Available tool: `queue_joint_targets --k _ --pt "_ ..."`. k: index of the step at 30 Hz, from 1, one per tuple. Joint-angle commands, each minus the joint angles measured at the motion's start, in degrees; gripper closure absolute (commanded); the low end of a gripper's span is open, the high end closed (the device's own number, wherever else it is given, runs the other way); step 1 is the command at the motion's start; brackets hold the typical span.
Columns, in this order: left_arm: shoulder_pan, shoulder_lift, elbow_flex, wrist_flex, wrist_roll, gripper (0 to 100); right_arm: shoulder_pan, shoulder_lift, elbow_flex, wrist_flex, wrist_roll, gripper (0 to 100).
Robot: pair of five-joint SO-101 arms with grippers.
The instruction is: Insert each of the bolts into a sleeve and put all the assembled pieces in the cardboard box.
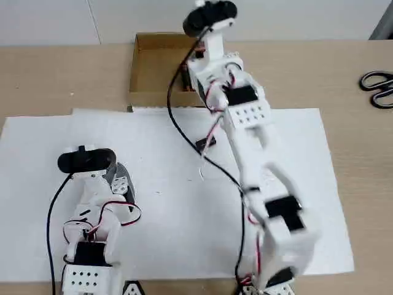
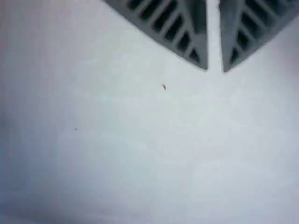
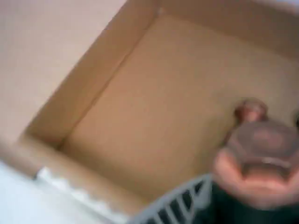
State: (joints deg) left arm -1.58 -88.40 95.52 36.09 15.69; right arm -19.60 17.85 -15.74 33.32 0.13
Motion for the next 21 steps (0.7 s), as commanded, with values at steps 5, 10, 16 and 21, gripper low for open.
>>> queue_joint_targets --k 5,10,16,21 --pt "-0.2 -0.4 -0.2 -1.4 -0.2 99 -1.0 19.7 -26.7 -2.2 0.4 99.6" --pt "-0.2 -0.4 -0.2 -1.3 -0.2 99 -2.9 31.1 -38.5 -6.4 0.6 99.5" --pt "-0.2 -0.4 -0.1 -1.2 -0.2 99 -5.3 38.9 -49.1 -3.1 0.9 99.2" --pt "-0.3 -0.4 -0.1 -1.2 -0.2 99 -5.5 40.4 -54.9 4.8 3.3 84.1"
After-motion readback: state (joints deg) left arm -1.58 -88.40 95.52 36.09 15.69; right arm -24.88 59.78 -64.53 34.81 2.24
